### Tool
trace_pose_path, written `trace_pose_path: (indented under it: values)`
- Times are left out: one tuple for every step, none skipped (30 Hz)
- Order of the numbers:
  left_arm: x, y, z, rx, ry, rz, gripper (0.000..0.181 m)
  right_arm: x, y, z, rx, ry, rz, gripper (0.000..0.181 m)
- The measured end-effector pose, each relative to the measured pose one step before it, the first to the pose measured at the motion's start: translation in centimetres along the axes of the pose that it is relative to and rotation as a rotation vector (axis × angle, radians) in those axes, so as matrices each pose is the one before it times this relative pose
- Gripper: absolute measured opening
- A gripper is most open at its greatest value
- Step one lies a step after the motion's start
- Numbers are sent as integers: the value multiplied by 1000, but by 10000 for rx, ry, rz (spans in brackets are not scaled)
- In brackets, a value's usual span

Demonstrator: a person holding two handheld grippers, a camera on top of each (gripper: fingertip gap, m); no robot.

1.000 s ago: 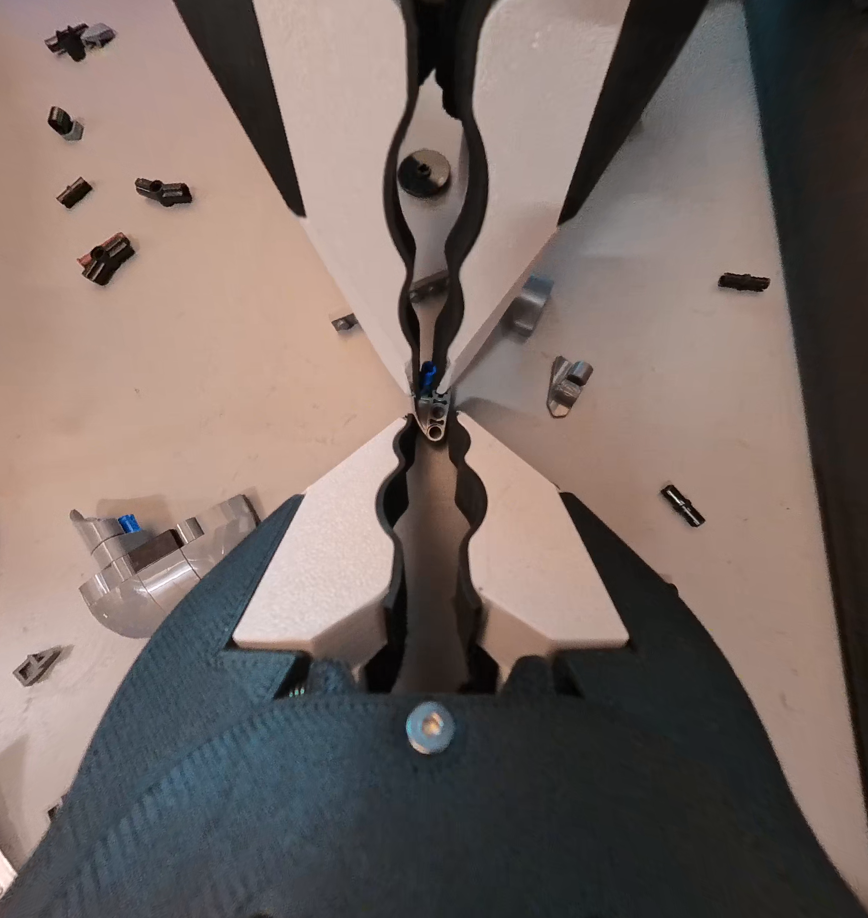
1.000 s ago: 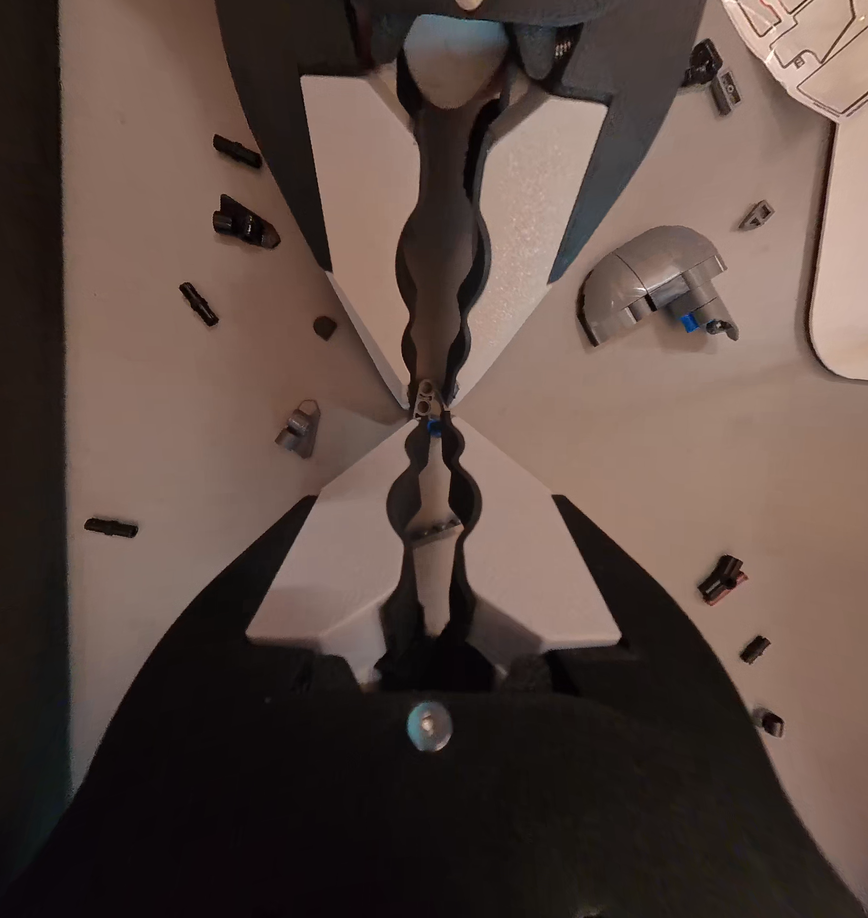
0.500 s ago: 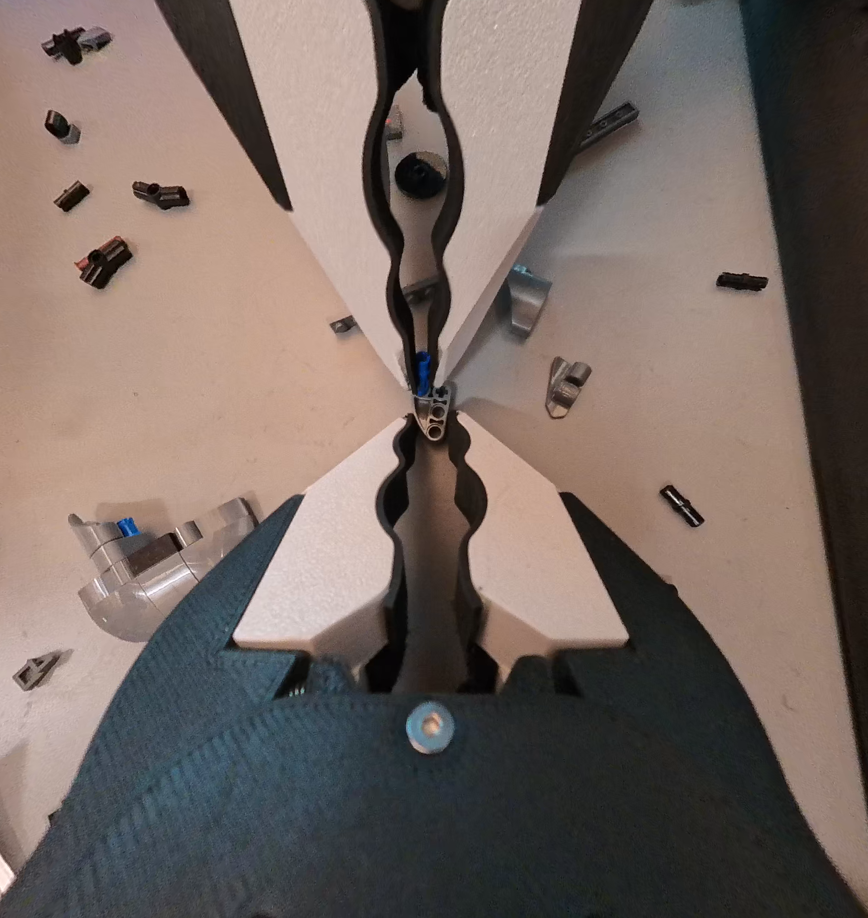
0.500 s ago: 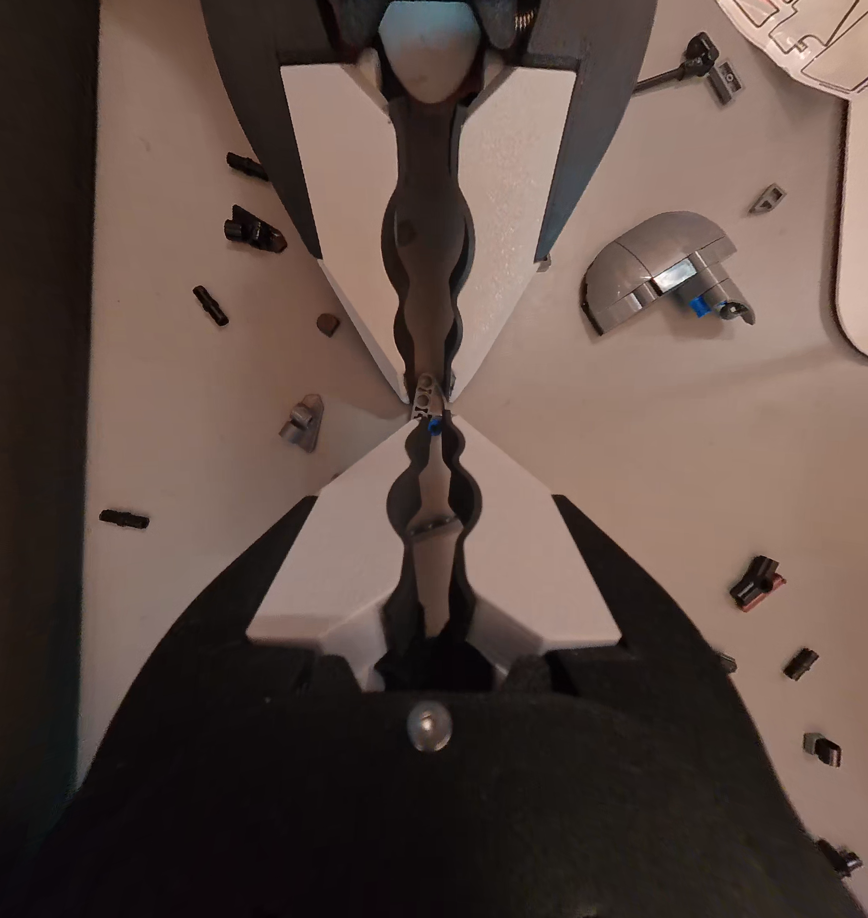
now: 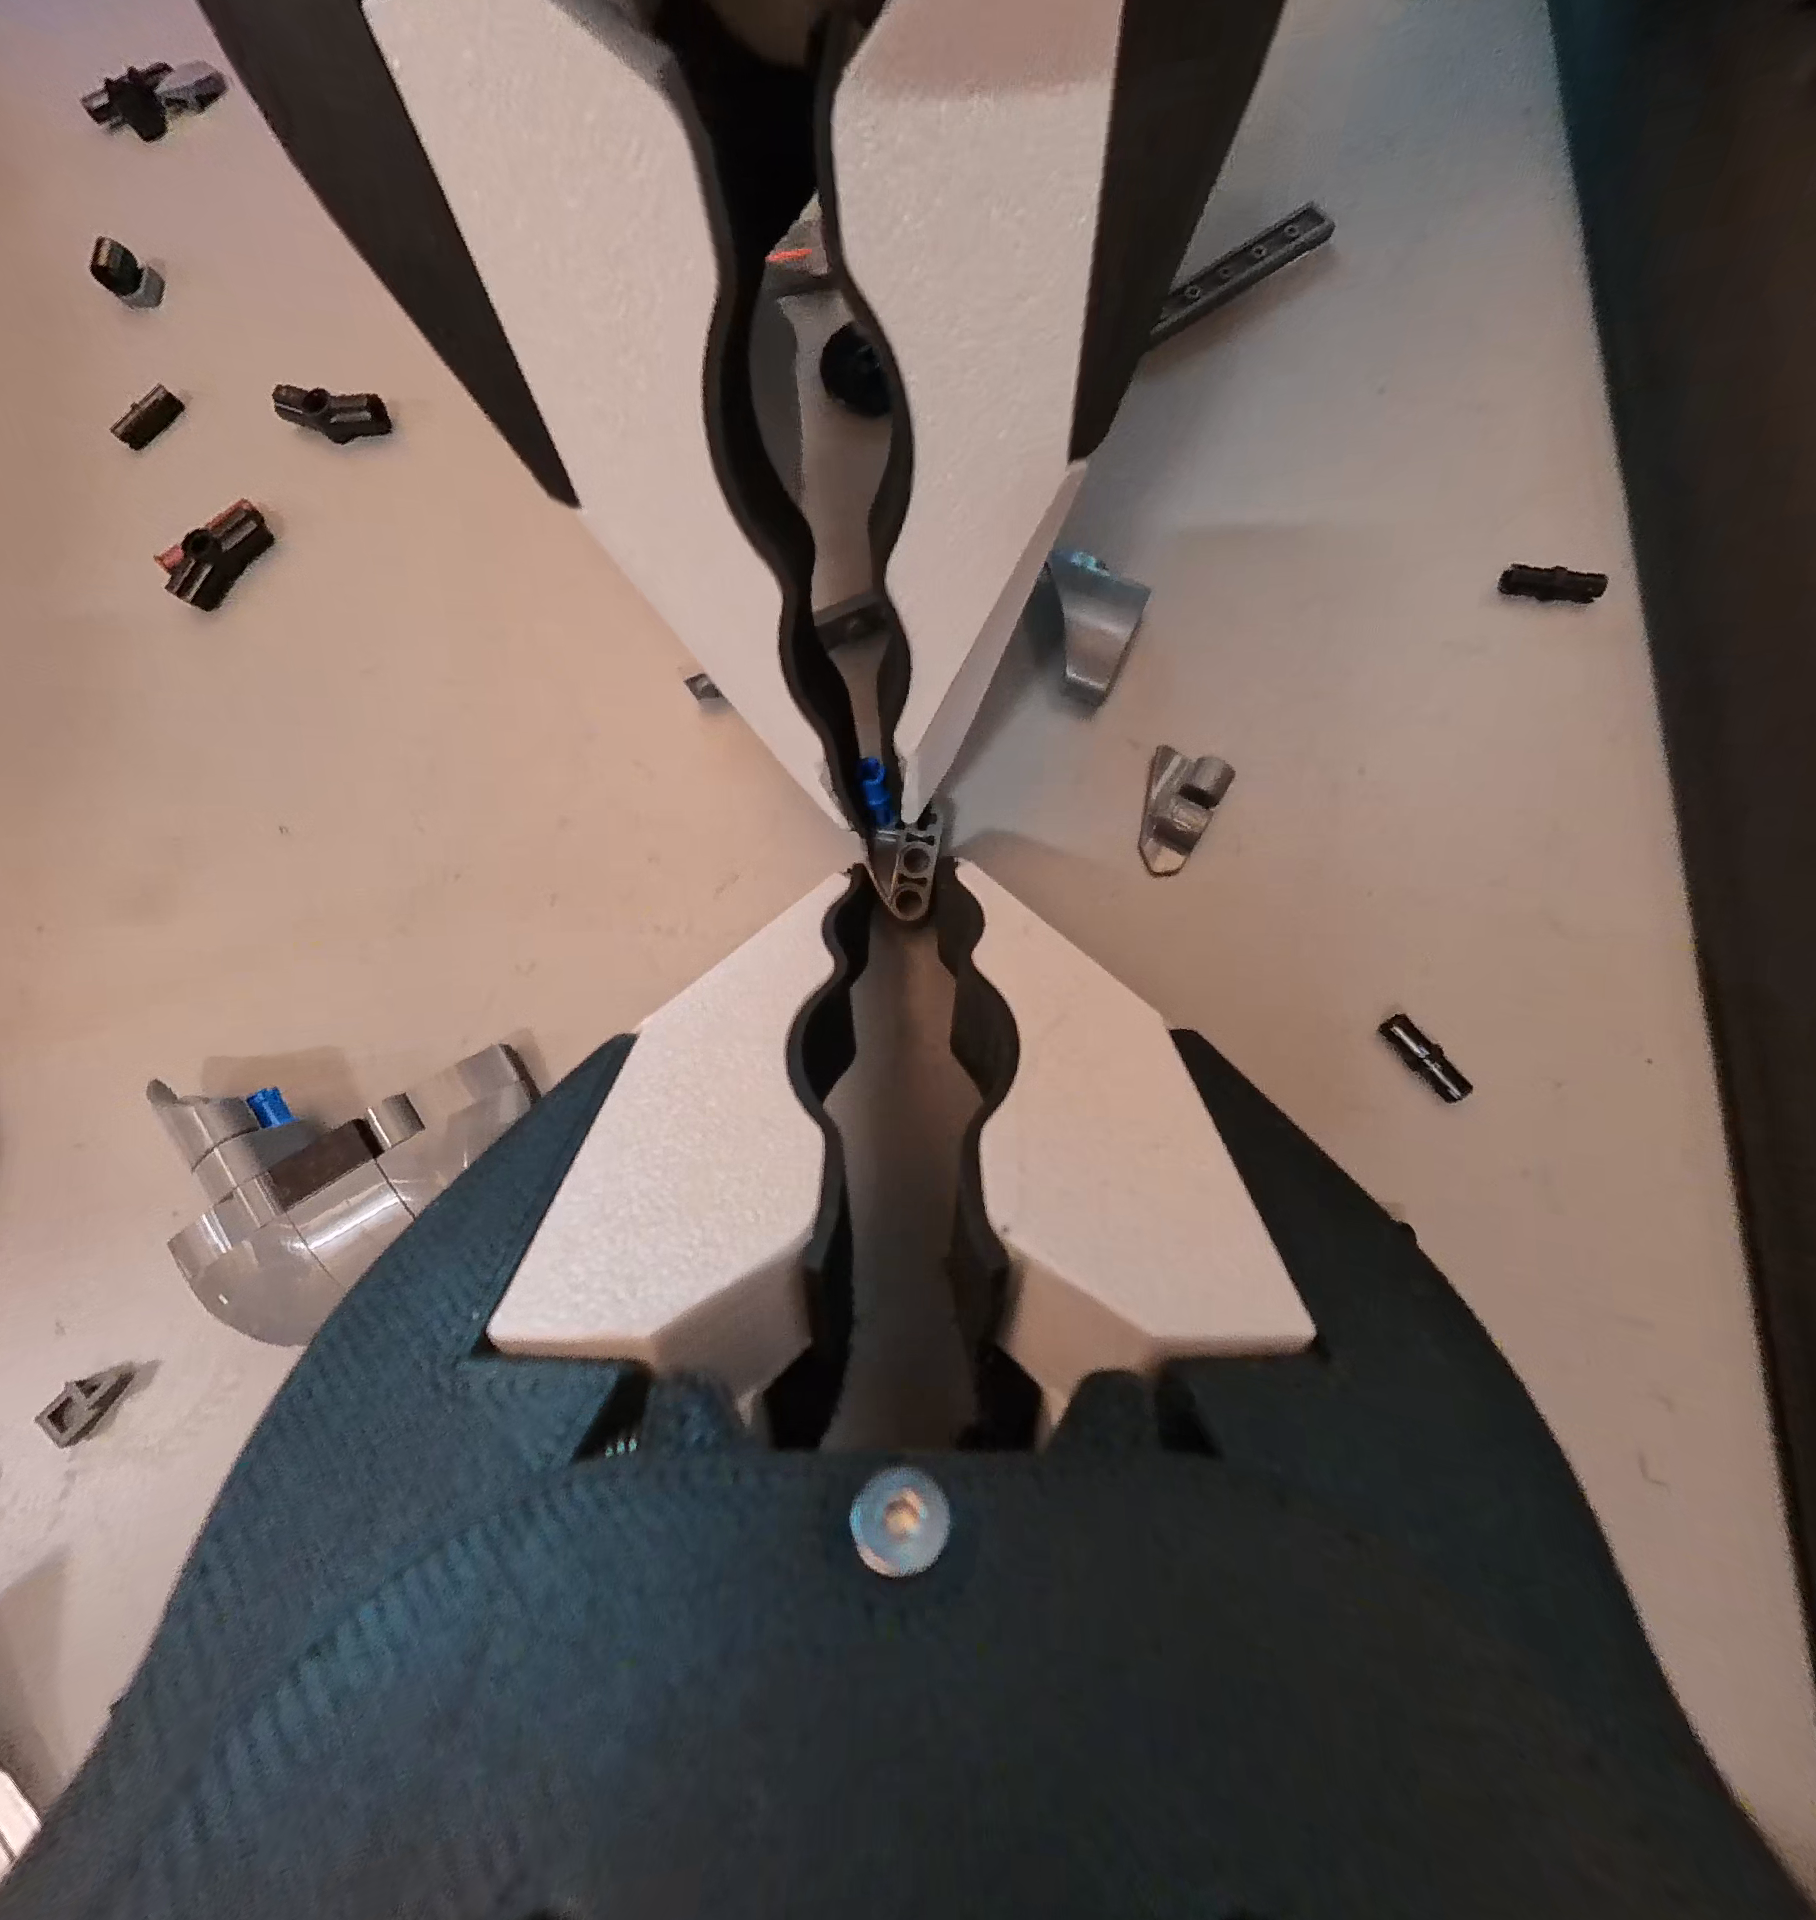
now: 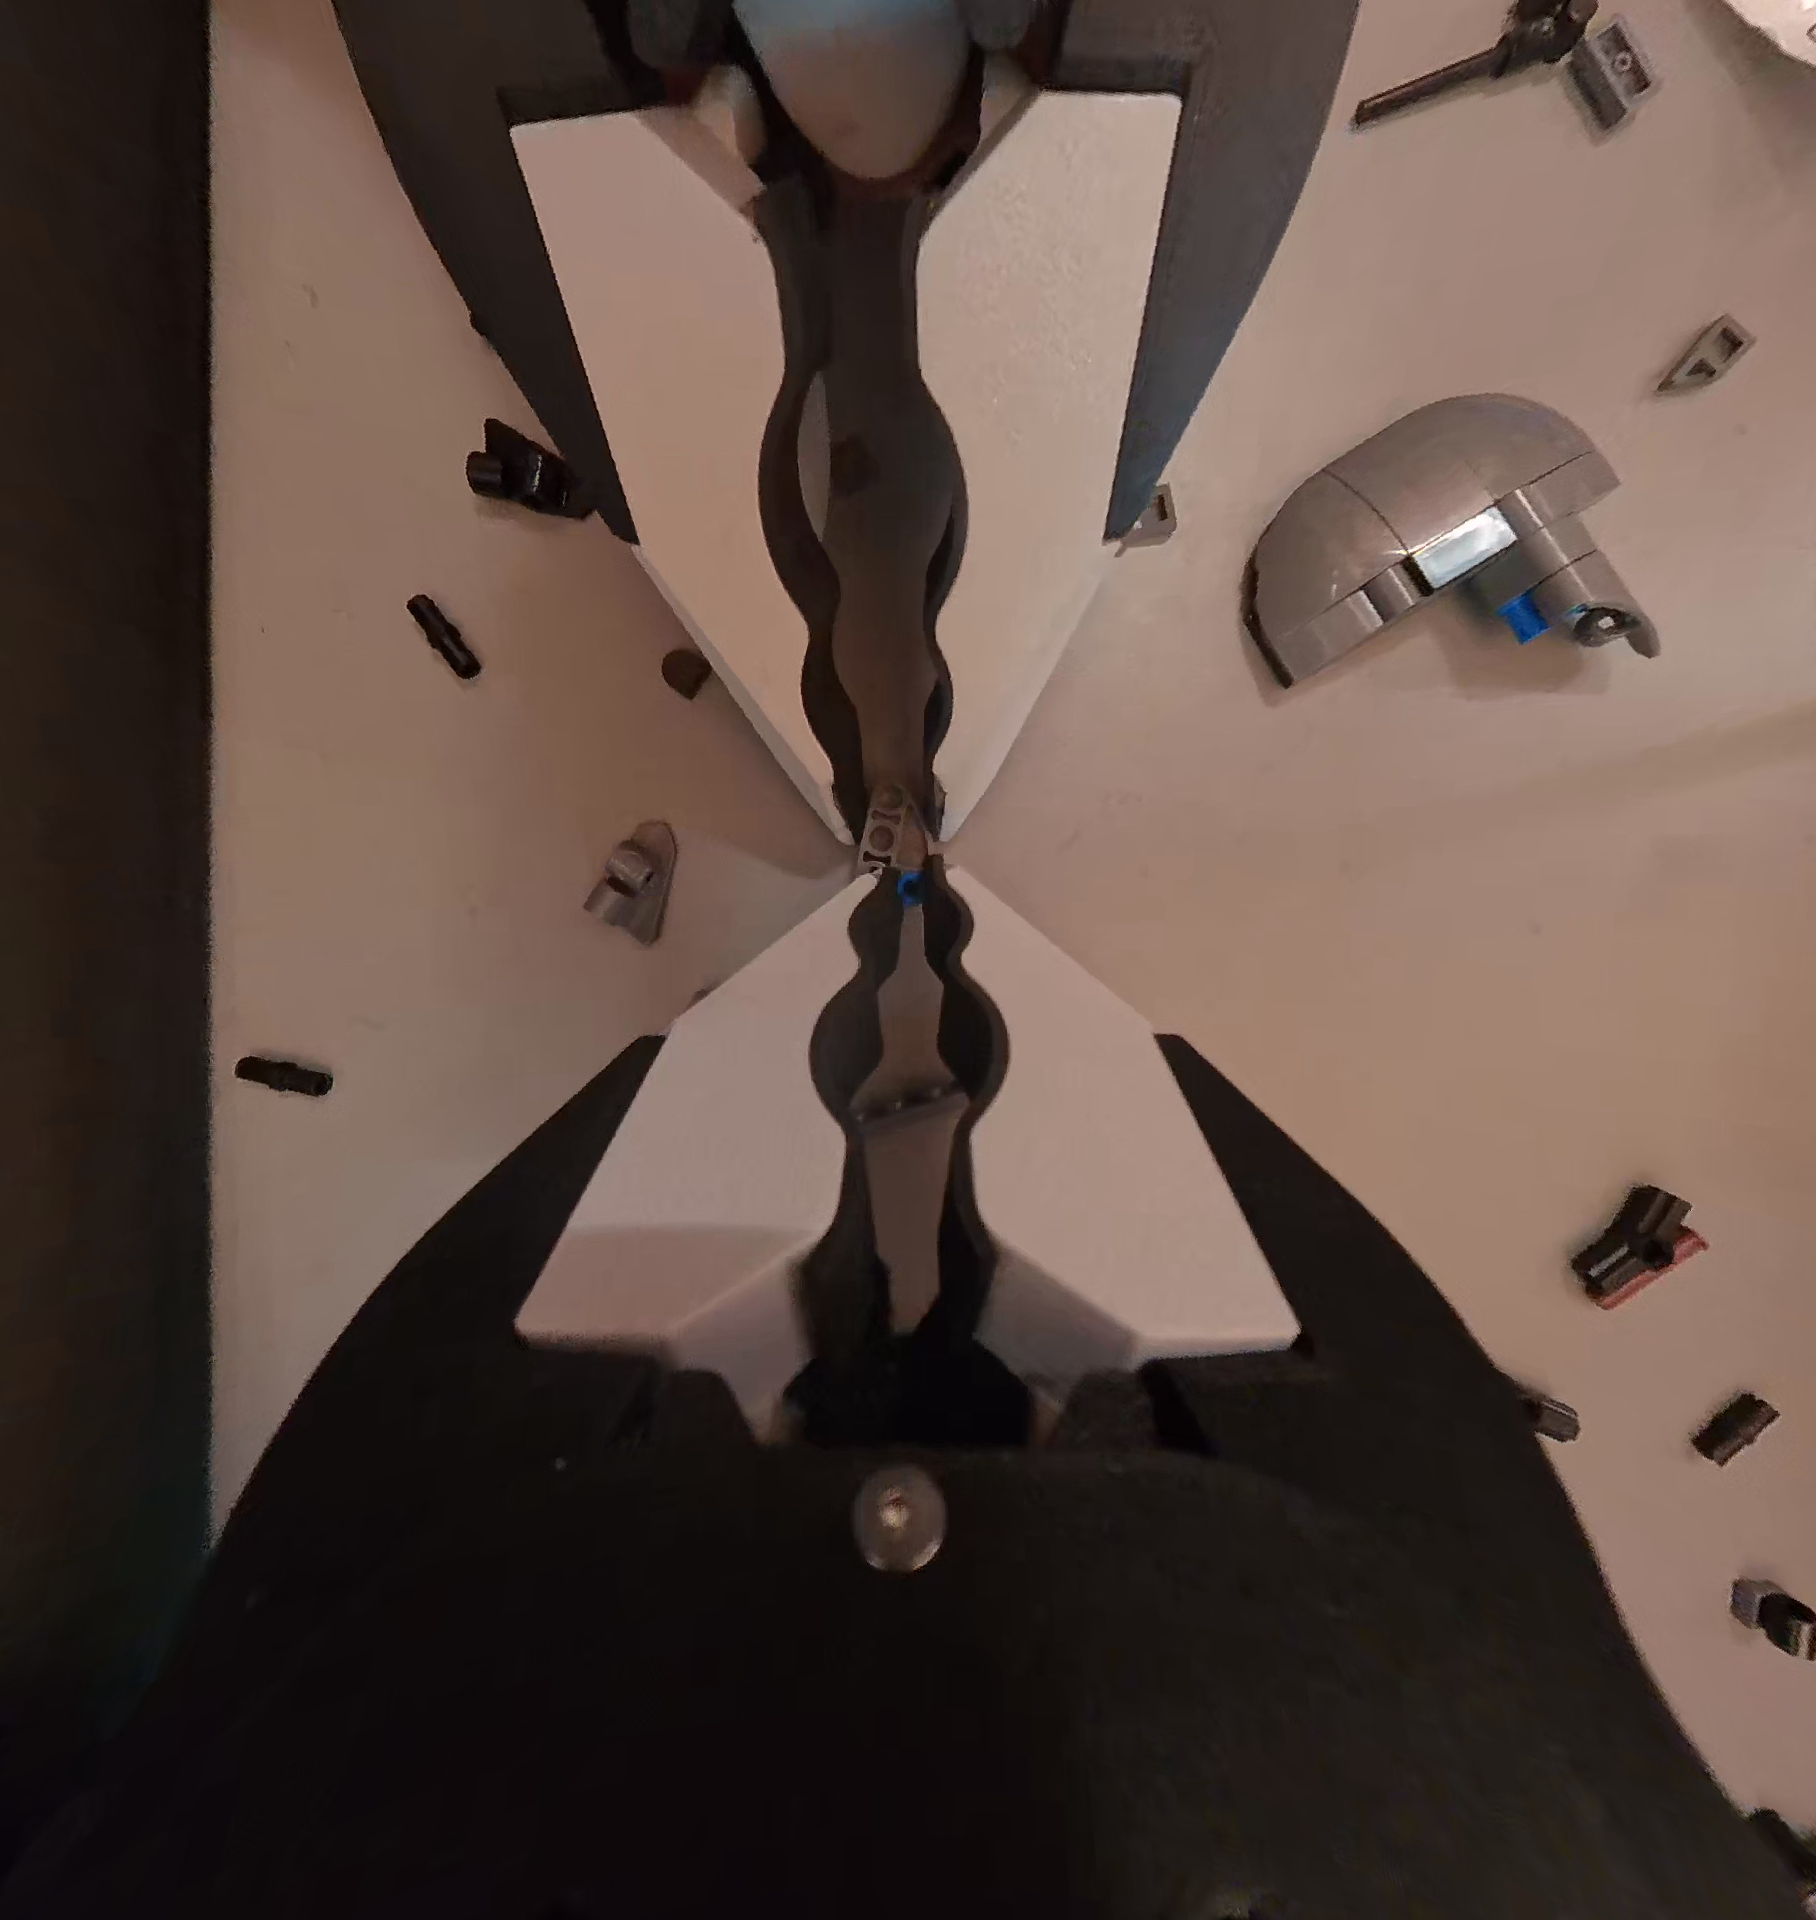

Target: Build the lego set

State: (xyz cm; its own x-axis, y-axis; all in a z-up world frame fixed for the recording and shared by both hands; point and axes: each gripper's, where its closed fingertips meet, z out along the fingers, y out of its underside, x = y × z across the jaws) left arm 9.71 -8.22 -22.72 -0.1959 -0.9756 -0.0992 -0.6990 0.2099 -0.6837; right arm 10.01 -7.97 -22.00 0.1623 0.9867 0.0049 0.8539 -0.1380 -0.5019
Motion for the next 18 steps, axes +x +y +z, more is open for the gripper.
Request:
trace_pose_path:
  values:
    - [-1, -3, 0, -4, -15, 28, 10, 1, -11, 7, -9, -66, 92, 3]
    - [-5, -14, 2, -9, -9, 25, 10, 13, -26, 7, 46, -88, 93, 3]
    - [-13, 0, 1, -27, -44, 77, 10, 25, -78, 18, 87, -68, 90, 3]
    - [-56, -11, -9, -34, -149, 217, 10, 34, -82, 14, 114, -44, 121, 3]
    - [-100, -31, -27, -65, -229, 289, 10, -1, -25, -72, 117, -60, 150, 3]
    - [-168, -24, -51, -110, -297, 333, 10, -6, -27, -203, 154, -64, 165, 4]
    - [-282, -125, -124, -44, -376, 364, 10, 4, -114, -342, 276, -110, 242, 8]
    - [-328, -218, -199, 26, -355, 279, 10, 38, -165, -414, 362, -183, 360, 11]
    - [-438, -351, -320, 121, -376, 188, 10, 252, -161, -512, 383, -75, 379, 12]
    - [-598, -503, -445, 228, -466, 216, 10, 394, -266, -600, 477, 24, 329, 12]
    - [-646, -393, -445, 124, -490, 263, 10, 145, -416, -605, 546, -152, 348, 10]
    - [-660, -418, -431, 110, -552, 350, 10, -102, -344, -485, 443, -302, 354, 12]
    - [-563, -347, -343, 35, -483, 288, 10, -33, -204, -299, 299, -206, 297, 15]
    - [-391, -410, -295, 59, -374, 256, 10, -24, -286, -167, 313, -181, 262, 19]
    - [-259, -327, -192, 13, -290, 248, 10, -282, -483, -90, 407, -335, 257, 21]
    - [-315, -119, -121, -94, -360, 256, 10, -362, -524, -46, 380, -349, 236, 24]
    - [-312, -92, -101, -84, -341, 271, 10, -102, -375, -47, 248, -123, 166, 27]
    - [-231, -149, -112, -47, -270, 250, 10, 21, -328, -81, 232, -25, 107, 27]
